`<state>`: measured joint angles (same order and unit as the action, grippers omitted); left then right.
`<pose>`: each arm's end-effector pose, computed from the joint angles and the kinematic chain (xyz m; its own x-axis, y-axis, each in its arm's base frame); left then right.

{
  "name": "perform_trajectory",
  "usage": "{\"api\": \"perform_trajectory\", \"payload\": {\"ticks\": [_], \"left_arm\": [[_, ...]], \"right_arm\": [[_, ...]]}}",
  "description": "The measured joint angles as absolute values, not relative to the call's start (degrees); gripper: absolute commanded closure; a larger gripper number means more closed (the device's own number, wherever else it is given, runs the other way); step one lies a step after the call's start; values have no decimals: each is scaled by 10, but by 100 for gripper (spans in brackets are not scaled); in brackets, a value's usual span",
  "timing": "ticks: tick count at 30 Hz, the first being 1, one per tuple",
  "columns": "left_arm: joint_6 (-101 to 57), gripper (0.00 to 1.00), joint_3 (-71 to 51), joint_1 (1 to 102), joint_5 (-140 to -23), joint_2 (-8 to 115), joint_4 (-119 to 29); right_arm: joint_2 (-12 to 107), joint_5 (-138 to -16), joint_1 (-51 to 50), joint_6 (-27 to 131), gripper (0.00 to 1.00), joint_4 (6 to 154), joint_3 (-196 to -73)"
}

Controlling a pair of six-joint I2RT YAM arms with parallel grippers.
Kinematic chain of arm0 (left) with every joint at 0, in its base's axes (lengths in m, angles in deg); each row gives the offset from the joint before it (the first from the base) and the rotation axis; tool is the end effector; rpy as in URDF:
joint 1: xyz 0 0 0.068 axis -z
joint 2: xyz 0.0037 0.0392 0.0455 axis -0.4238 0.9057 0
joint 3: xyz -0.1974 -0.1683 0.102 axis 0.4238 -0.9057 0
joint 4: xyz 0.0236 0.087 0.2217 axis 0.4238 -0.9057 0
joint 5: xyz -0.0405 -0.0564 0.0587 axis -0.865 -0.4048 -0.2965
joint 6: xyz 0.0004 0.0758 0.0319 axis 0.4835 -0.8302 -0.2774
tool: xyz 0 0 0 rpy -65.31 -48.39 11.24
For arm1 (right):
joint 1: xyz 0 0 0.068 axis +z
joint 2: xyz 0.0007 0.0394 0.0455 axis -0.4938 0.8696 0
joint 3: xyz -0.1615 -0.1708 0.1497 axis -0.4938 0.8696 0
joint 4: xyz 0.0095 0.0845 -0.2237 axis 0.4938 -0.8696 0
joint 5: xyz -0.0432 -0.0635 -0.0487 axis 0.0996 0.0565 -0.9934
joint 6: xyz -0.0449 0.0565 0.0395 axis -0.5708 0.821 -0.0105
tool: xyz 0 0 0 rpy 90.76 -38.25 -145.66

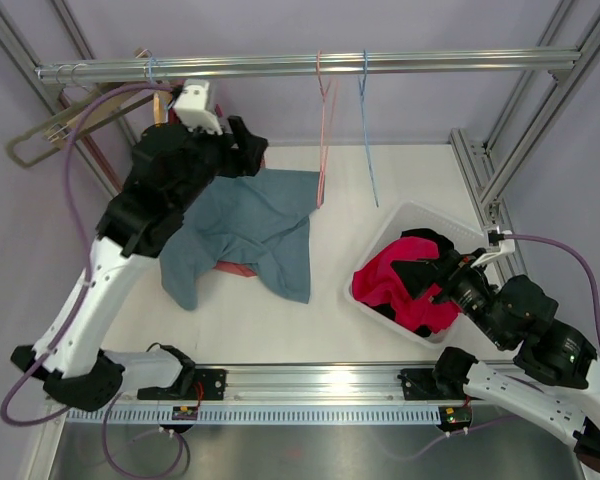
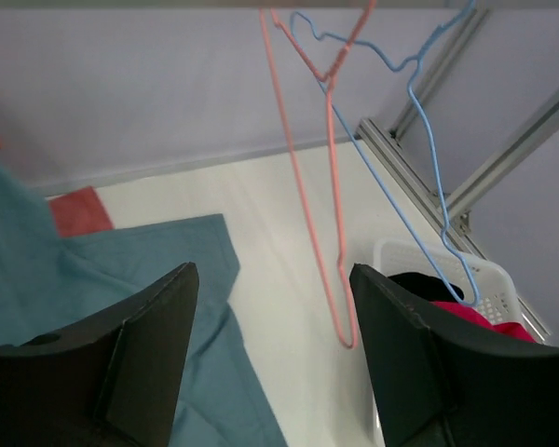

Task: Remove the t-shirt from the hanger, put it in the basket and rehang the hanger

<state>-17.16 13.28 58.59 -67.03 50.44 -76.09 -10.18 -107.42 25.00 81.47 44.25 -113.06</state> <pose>0.2243 -0.1395 0.4976 -0.2108 -0.1884 -0.9592 0.4193 0.8690 -0.2628 0.0638 0.0423 0.3710 -0.3619 0.4332 -0.8255 -0.3918 0.7328 0.5563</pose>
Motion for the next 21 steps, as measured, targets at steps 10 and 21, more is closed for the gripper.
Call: {"api": "perform_trajectory", "payload": {"ticks": [10,21], "left_arm": [[-188,46,119,453,-569,400,-889],[-199,48,119,332,-586,447,-939]], "right_arm": [[-71,-1031,250,805,12,478,-1118],[-60,-1005,250,803,14,496,-1101]]}}
